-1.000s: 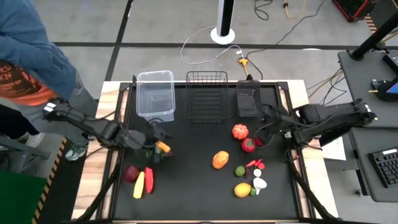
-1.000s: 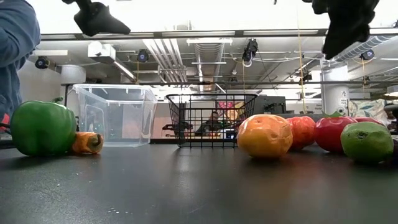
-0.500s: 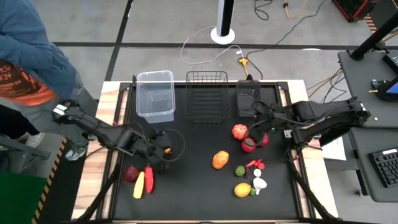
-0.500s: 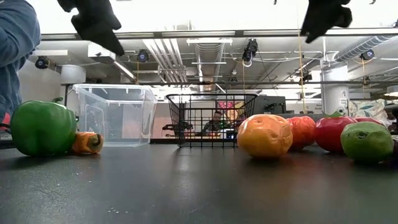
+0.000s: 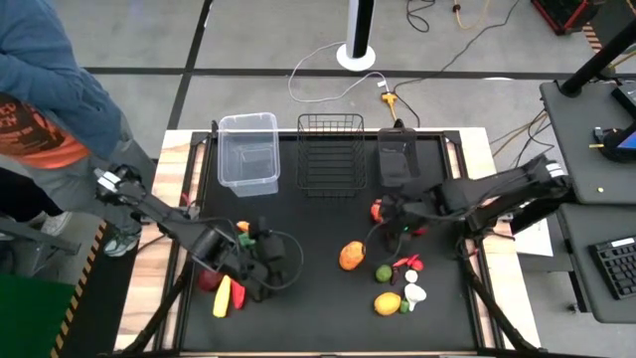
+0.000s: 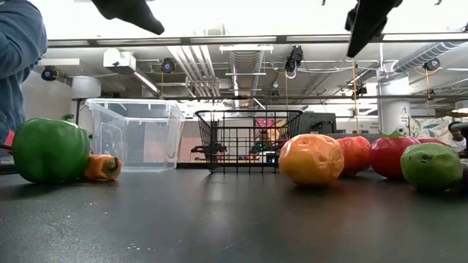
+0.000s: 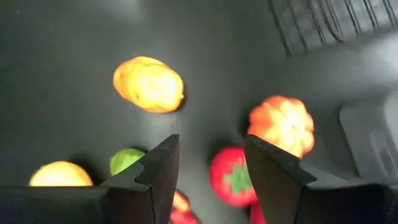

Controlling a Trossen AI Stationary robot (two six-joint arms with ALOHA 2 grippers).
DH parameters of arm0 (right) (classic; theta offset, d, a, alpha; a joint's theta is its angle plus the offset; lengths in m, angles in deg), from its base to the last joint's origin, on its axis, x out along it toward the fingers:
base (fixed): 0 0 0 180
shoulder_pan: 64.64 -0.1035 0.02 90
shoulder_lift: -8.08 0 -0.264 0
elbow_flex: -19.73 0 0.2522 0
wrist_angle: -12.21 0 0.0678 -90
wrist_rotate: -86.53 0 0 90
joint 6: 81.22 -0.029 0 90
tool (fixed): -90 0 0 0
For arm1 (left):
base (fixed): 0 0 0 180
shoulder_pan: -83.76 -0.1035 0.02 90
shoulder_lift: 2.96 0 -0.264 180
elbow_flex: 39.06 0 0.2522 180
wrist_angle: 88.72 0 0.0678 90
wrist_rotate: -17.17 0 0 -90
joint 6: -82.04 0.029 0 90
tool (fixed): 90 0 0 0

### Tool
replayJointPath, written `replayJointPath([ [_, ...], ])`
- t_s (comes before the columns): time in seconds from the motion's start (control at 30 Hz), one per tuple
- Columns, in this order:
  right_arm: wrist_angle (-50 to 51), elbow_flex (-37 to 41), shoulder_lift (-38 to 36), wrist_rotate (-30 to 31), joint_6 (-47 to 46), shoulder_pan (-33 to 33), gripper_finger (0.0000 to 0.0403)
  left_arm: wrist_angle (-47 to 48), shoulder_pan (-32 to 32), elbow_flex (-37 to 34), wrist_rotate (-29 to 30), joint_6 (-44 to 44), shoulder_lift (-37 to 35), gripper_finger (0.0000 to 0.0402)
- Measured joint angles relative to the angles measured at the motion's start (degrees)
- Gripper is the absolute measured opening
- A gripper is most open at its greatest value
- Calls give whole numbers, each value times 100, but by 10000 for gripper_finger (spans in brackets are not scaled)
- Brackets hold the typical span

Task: Sort produce into baskets
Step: Put the potato into the transparent basket

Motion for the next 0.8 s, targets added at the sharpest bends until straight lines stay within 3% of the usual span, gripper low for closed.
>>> replayJointPath([
  [0.27,-748,-67,533,289,1063,-639,176,-39,21,-33,191,-148,162,336],
  [0.5,-774,-252,1238,1740,1291,-602,226,-40,79,-42,662,-21,113,336],
  [0.8,-742,-622,1862,866,1395,-550,291,126,82,-129,572,136,113,336],
])
